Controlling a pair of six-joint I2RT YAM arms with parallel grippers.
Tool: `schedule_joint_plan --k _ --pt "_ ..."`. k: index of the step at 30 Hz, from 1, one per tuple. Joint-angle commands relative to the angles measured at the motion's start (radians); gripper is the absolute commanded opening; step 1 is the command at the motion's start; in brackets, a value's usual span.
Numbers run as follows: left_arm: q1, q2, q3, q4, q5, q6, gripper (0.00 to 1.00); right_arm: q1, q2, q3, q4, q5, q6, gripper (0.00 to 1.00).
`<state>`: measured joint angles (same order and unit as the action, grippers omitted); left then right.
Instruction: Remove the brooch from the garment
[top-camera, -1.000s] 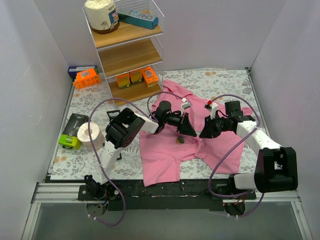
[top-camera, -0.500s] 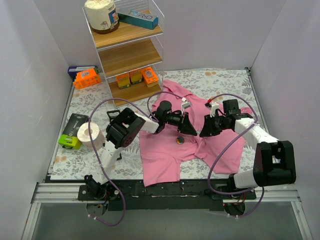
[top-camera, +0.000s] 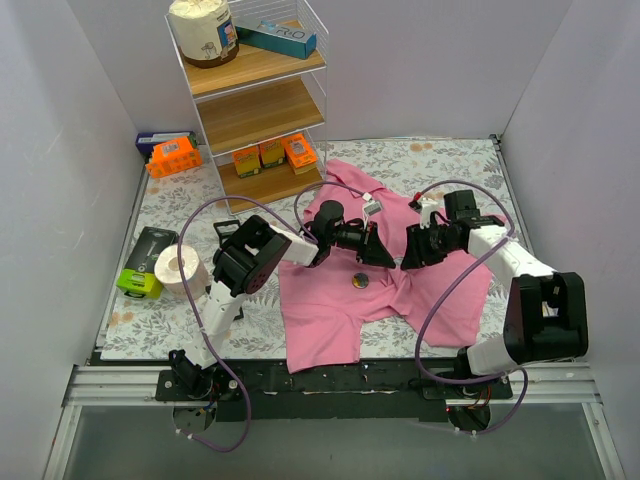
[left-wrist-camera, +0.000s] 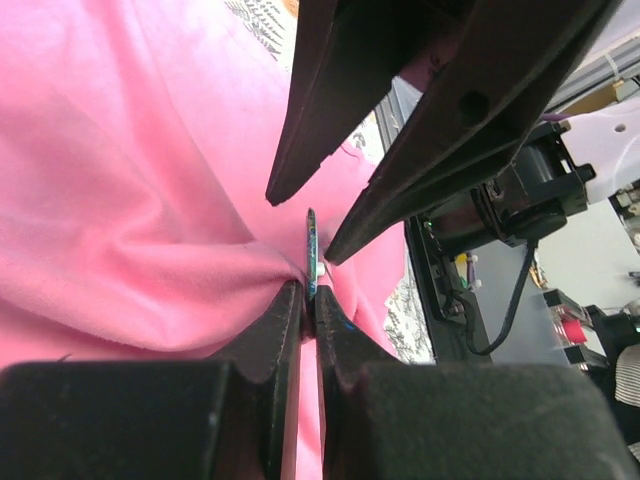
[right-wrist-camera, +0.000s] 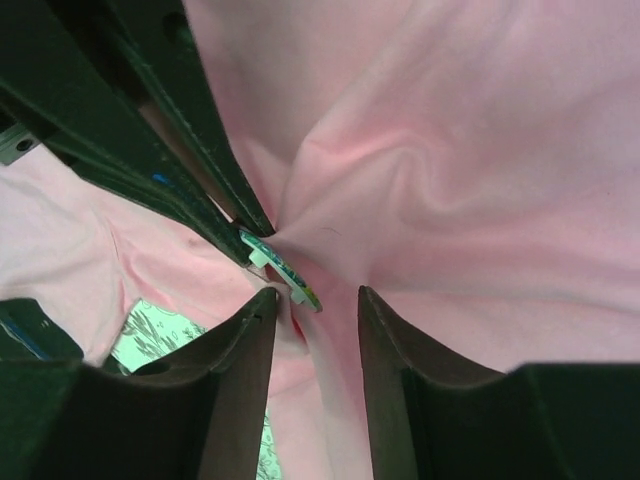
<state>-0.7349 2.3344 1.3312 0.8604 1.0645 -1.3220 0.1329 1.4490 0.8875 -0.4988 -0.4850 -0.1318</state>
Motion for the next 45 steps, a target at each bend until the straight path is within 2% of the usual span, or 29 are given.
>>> schedule_joint_plan --k 1,2,5,11,15,22,35,36,42,45 --pt "-0.004 -0.047 0.028 0.006 0.103 0.030 0.00 -0.009 -0.064 0.103 -0.090 -0.093 -0.233 0.48" --pt "-0.001 -0.049 0.028 -0.003 0.107 0.035 0.00 -0.009 -0.070 0.147 -0.201 -0.148 -0.335 0.49" --pt "0.006 -0.052 0.028 0.000 0.115 0.032 0.00 -0.010 -0.110 0.177 -0.292 -0.176 -0.446 0.54" --pt "0.008 -0.052 0.010 0.051 0.115 0.000 0.00 -0.007 -0.179 0.117 -0.259 -0.147 -0.522 0.53" --pt "0.008 -0.061 -0.004 0.069 0.115 -0.017 0.00 -0.007 -0.110 0.110 -0.276 -0.161 -0.548 0.48" --pt "0.008 -0.072 -0.009 0.068 0.115 -0.017 0.00 -0.009 -0.018 0.152 -0.282 -0.222 -0.600 0.45" --pt "0.008 -0.081 -0.010 0.049 0.115 -0.003 0.00 -0.001 0.039 0.153 -0.279 -0.251 -0.615 0.29" --pt "0.008 -0.080 -0.007 0.049 0.115 -0.002 0.00 -0.003 0.040 0.151 -0.277 -0.254 -0.612 0.23" --pt "0.008 -0.078 -0.003 0.045 0.114 0.001 0.00 0.001 0.050 0.145 -0.277 -0.276 -0.617 0.11" --pt "0.008 -0.078 0.000 0.043 0.112 0.001 0.00 0.001 0.051 0.143 -0.280 -0.280 -0.621 0.11"
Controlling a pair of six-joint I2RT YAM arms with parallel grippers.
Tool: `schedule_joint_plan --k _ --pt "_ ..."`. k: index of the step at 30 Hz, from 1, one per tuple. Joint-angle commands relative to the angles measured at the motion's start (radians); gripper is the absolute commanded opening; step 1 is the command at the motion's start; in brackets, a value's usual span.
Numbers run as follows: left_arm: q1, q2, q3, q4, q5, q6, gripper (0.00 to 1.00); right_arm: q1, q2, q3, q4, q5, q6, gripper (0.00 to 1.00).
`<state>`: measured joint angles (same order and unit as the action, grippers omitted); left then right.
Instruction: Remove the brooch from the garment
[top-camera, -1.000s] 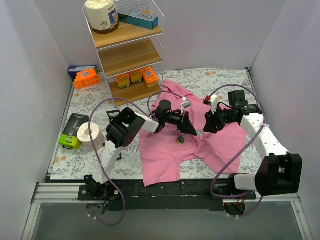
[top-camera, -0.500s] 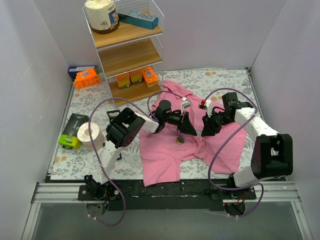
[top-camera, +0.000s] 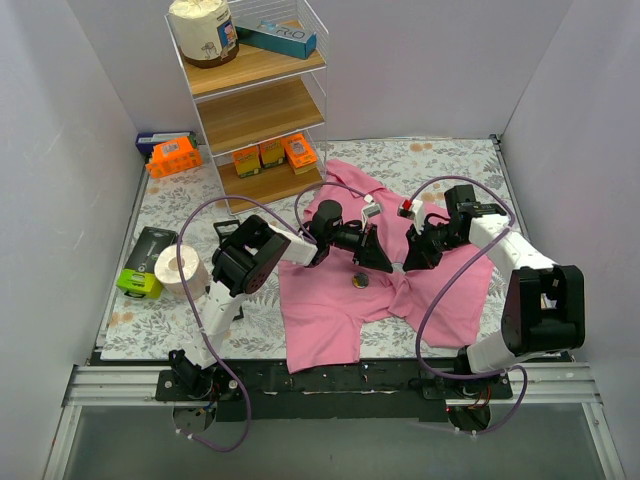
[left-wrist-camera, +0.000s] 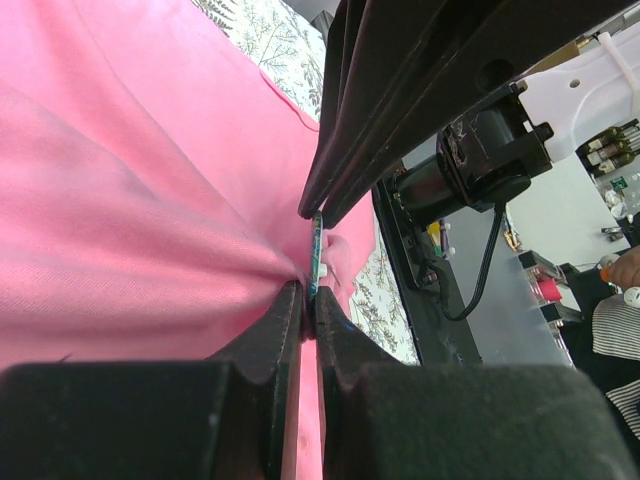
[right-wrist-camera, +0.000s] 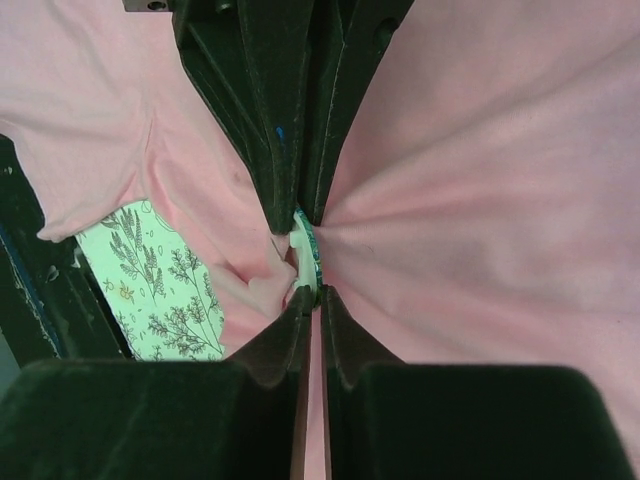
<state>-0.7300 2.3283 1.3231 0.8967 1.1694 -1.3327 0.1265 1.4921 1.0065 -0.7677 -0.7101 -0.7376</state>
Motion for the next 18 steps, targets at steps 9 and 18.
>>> schedule_joint_plan --k 9,18 --pt "0.003 -0.064 0.014 0.016 0.013 0.006 0.00 0.007 0.020 0.015 0.005 -0.060 0.001 0.24" --pt "0.003 -0.061 0.018 0.022 0.015 0.003 0.00 0.009 0.040 0.023 0.008 -0.075 0.003 0.22"
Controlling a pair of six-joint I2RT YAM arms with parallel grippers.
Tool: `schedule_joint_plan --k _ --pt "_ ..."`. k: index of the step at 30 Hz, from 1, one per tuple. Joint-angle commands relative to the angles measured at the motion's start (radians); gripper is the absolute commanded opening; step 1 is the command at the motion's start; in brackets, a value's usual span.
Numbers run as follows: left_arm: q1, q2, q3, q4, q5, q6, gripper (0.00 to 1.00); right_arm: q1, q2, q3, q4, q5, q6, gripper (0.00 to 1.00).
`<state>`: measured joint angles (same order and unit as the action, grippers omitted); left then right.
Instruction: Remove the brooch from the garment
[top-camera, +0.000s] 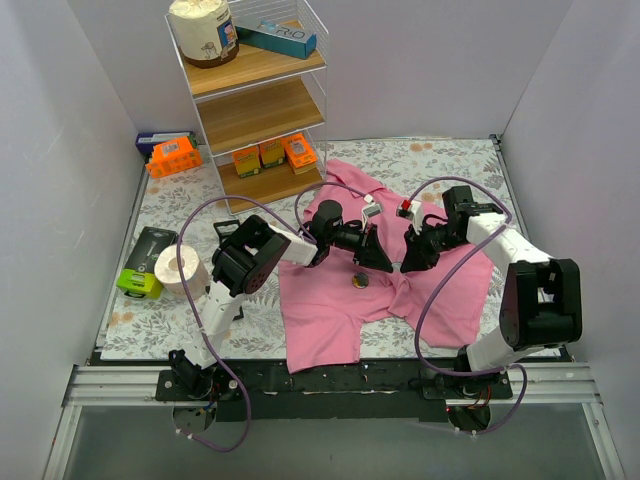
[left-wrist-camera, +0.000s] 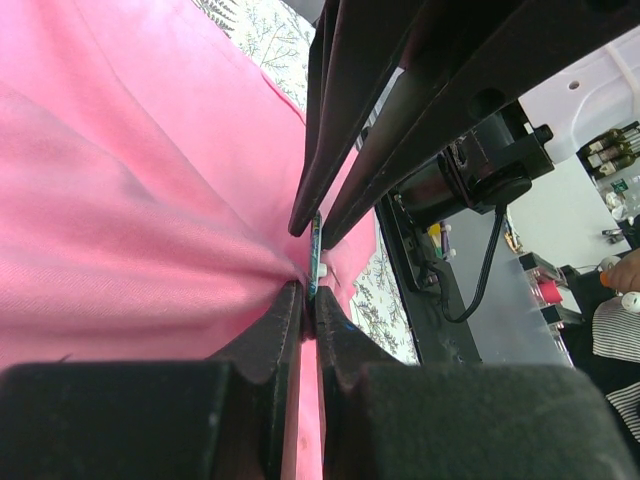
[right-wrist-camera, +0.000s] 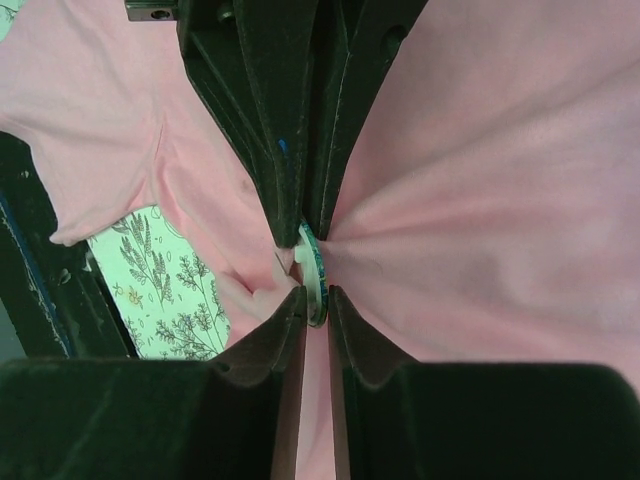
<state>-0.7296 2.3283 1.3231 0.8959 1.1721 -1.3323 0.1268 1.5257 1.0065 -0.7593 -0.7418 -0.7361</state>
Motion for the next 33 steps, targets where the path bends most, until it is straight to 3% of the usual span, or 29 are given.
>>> schedule_joint_plan --k 1,8,9,13,16,18,23,24,27,33 --pt "0.002 -0.060 0.019 0.021 0.014 0.004 0.00 0.007 0.011 0.023 0.000 -0.045 0.001 0.21" --pt "0.006 -0.064 0.024 -0.003 0.000 0.024 0.03 0.007 0.011 0.047 -0.043 -0.028 -0.031 0.04" --pt "0.007 -0.073 0.024 -0.035 -0.008 0.031 0.16 0.007 0.010 0.053 -0.052 -0.016 -0.042 0.03" --pt "0.054 -0.125 -0.008 -0.069 -0.005 0.056 0.42 0.008 0.004 0.109 -0.127 0.096 -0.114 0.01" --pt "0.111 -0.187 -0.061 -0.125 0.003 0.082 0.49 0.007 -0.012 0.145 -0.170 0.172 -0.167 0.01" --pt "0.140 -0.223 -0.099 -0.193 0.009 0.178 0.52 0.010 -0.025 0.161 -0.184 0.209 -0.201 0.01" --pt "0.193 -0.378 -0.125 -0.714 -0.087 0.609 0.54 0.051 -0.065 0.175 -0.186 0.346 -0.243 0.01" --pt "0.193 -0.398 -0.131 -0.853 -0.109 0.751 0.54 0.059 -0.070 0.178 -0.186 0.367 -0.250 0.01" --pt "0.193 -0.483 -0.168 -1.036 -0.204 0.895 0.54 0.097 -0.076 0.187 -0.169 0.442 -0.261 0.01" --pt "0.199 -0.581 -0.237 -1.271 -0.365 1.021 0.54 0.131 -0.076 0.170 -0.106 0.533 -0.322 0.01"
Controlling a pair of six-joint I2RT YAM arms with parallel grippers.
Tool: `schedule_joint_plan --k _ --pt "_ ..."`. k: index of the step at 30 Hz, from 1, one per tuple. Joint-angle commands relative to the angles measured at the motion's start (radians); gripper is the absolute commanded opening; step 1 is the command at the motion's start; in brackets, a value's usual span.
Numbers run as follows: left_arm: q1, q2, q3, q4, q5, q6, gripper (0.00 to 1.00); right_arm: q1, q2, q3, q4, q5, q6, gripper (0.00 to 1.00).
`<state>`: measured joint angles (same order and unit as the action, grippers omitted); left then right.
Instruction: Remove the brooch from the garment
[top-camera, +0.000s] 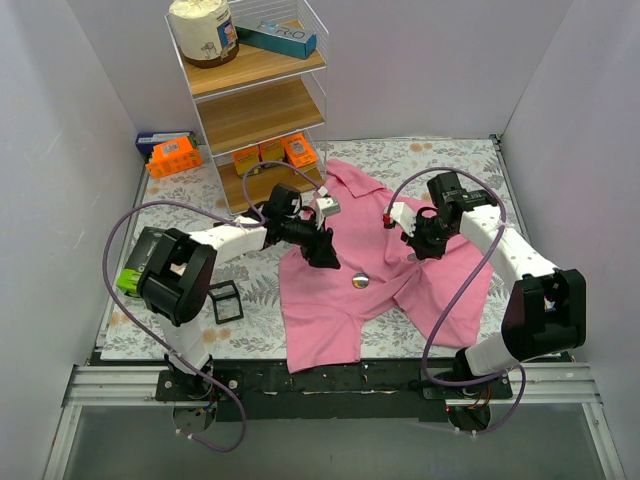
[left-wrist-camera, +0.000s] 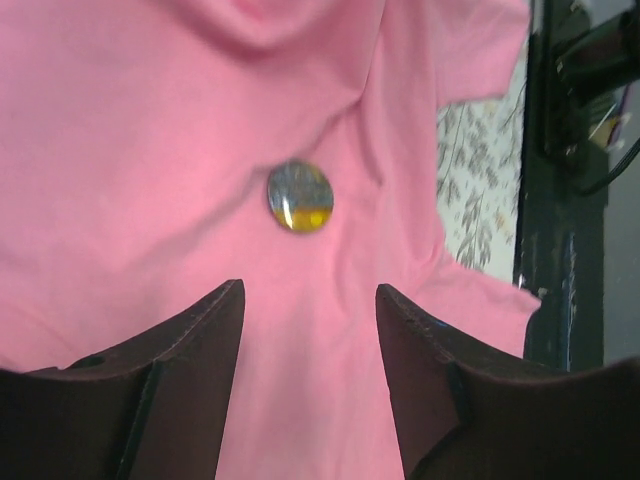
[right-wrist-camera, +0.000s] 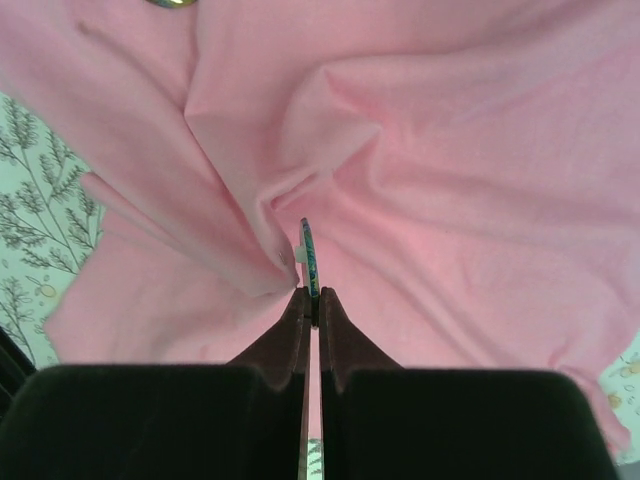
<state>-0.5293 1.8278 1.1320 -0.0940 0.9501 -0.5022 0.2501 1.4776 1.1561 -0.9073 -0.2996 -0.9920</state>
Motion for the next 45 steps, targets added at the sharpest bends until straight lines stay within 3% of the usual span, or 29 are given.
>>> schedule_joint_plan --k 1,7,13,26,45 --pt "-0.001 -0.103 -0.052 -0.298 -0.190 0.192 0.54 0.008 -0.031 0.014 0.045 0.099 -0.080 0.01" --pt "-0.001 -0.127 -0.071 -0.441 -0.336 0.192 0.55 0.011 -0.034 -0.021 0.074 0.139 -0.177 0.01" --pt "0.014 -0.078 -0.035 -0.538 -0.392 0.349 0.54 0.011 -0.072 -0.067 0.093 0.157 -0.224 0.01" --pt "0.042 -0.035 -0.054 -0.503 -0.442 0.300 0.54 0.012 -0.112 -0.078 0.038 0.178 -0.275 0.01" --pt "0.043 -0.045 -0.072 -0.558 -0.502 0.349 0.53 0.012 -0.200 -0.153 0.005 0.157 -0.395 0.01"
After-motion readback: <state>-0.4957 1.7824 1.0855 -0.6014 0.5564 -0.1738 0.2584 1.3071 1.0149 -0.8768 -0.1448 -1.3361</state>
